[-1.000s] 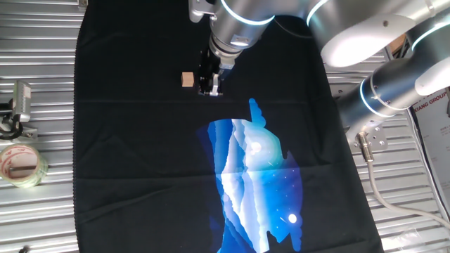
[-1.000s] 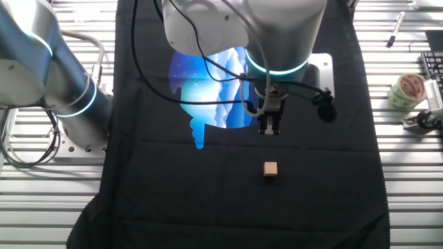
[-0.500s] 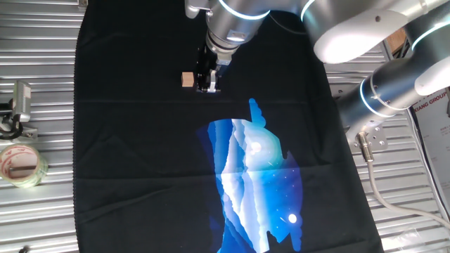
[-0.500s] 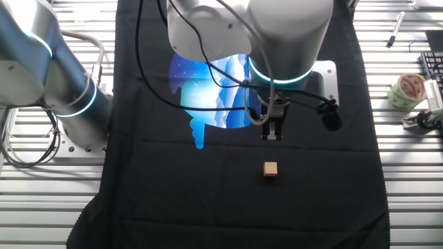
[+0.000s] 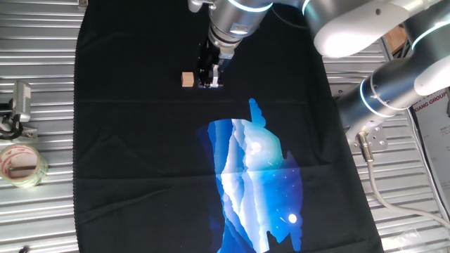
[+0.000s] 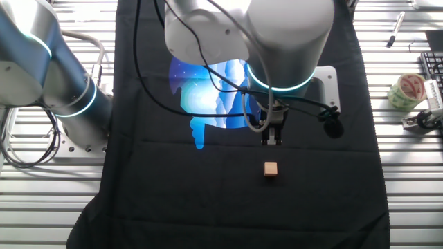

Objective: Pick up the small block on the left and move it to the right

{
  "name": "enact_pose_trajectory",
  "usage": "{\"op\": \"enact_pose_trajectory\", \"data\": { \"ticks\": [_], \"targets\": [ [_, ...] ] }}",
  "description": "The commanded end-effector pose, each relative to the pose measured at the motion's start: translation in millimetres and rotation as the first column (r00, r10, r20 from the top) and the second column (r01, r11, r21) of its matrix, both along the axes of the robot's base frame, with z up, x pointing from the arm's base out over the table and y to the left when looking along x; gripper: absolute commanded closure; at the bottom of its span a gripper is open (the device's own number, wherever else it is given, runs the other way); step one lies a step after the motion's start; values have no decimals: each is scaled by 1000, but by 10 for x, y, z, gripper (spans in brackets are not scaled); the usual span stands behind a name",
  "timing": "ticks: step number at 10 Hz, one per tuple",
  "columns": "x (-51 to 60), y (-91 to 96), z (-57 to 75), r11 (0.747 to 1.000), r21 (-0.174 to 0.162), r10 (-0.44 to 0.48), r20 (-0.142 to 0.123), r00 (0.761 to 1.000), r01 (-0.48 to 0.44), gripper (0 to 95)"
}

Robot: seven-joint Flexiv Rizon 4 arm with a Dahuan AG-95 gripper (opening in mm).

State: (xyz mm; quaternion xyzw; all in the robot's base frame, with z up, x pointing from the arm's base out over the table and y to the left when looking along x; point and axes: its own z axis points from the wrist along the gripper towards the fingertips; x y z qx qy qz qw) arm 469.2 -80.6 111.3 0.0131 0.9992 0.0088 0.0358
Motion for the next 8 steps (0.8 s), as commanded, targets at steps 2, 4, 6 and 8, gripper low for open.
{"op": "enact_pose_trajectory", "data": {
  "ticks": [2,4,6,8],
  "targets": [
    [-15,-5,6,1000,-4,-3,4,1000,3,950],
    [-15,-6,6,1000,-3,-2,2,1000,2,950],
    [-14,-6,6,1000,0,4,2,1000,-4,950],
    [-13,-6,6,1000,0,8,2,1000,-8,950]
  ]
}}
